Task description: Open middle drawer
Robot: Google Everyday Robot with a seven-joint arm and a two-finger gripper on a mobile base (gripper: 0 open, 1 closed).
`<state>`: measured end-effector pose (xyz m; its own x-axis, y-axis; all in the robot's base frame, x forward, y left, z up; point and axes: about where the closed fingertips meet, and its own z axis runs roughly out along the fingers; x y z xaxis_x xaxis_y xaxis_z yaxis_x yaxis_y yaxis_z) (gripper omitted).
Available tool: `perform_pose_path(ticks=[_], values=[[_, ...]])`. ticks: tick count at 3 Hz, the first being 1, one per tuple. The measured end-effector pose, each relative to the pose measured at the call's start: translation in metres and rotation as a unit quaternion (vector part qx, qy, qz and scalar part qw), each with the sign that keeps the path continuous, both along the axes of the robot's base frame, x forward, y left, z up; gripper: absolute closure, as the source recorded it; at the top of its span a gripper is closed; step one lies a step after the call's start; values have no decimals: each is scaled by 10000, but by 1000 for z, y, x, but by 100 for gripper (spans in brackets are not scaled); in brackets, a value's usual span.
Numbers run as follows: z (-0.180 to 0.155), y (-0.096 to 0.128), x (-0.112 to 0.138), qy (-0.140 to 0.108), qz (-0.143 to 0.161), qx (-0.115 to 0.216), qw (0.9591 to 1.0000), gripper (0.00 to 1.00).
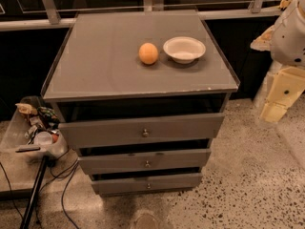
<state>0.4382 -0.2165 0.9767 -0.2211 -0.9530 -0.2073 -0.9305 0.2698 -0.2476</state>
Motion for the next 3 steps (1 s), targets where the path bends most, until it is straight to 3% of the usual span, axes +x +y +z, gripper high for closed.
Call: perform_pose_path(ticks=[2,3], values=[[-3,1,-2,6,41,90,10000,0],[-28,4,-10,94,186,422,9989,0]])
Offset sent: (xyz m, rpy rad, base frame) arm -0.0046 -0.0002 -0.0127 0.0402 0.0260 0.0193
